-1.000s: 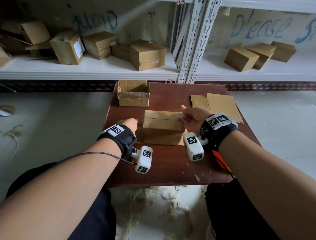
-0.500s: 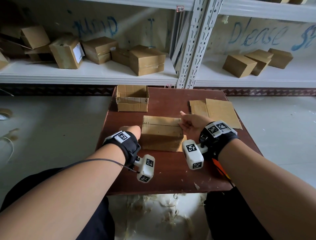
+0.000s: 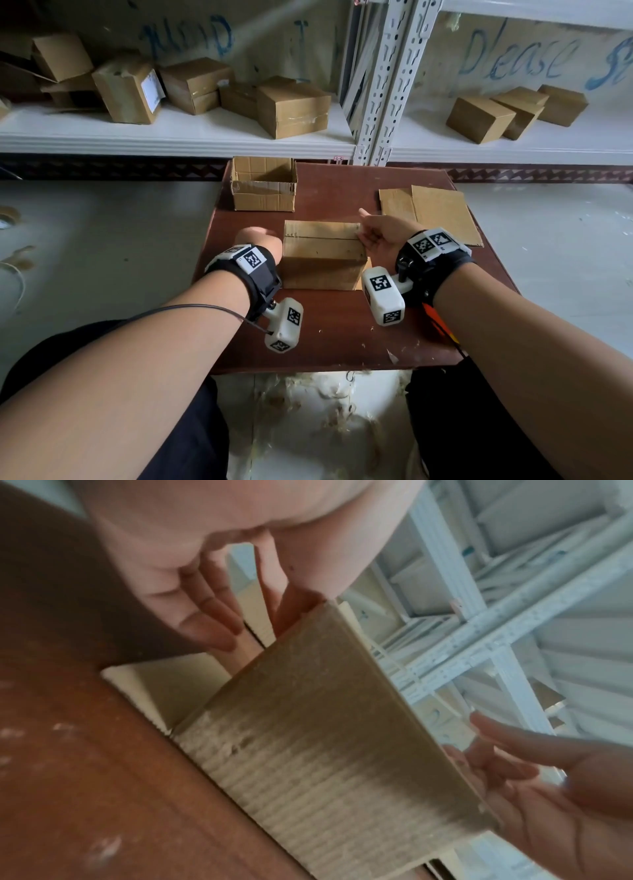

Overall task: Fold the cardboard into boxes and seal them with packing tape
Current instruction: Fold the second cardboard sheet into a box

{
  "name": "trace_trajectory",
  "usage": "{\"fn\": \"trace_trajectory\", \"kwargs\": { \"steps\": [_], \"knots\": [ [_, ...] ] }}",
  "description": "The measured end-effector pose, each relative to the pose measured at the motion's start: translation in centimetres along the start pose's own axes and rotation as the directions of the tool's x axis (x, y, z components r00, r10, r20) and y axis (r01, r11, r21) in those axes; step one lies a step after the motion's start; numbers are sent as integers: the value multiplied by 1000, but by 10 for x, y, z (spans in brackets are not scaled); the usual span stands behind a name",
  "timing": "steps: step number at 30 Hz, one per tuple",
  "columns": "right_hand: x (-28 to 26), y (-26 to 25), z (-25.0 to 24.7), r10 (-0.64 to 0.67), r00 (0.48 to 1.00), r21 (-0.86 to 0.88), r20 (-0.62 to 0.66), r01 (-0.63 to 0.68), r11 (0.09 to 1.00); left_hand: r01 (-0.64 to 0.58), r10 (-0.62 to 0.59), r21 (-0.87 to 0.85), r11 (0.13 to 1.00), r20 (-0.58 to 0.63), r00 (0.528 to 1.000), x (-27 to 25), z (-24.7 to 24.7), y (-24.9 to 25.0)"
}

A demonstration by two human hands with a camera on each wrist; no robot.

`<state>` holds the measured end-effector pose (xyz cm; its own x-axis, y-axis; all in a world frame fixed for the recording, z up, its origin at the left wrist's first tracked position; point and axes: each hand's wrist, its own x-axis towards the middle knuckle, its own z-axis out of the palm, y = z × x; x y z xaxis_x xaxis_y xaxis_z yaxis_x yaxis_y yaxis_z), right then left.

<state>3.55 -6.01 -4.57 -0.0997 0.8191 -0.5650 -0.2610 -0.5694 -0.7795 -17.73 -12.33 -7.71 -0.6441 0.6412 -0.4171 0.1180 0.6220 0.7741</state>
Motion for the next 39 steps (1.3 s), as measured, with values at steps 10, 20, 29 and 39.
{"fn": "trace_trajectory", "kwargs": {
  "steps": [10,20,29,39],
  "knots": [
    [-4,5,-3,-19,996,-31,82,21,999,11,-12,45,999,33,999,-24,0,13],
    [-46,-19,7,-196,979,-375,60,204,904,-105,85,288,952,82,993,-29,10,7],
    [-85,-50,-1,-663,684,-851,305,508,133,-153,139,223,963,76,987,-28,15,3],
    [-131,-36,37,-534,718,-521,446,694,497,-181,176,198,963,41,983,-28,18,1]
  ]
}}
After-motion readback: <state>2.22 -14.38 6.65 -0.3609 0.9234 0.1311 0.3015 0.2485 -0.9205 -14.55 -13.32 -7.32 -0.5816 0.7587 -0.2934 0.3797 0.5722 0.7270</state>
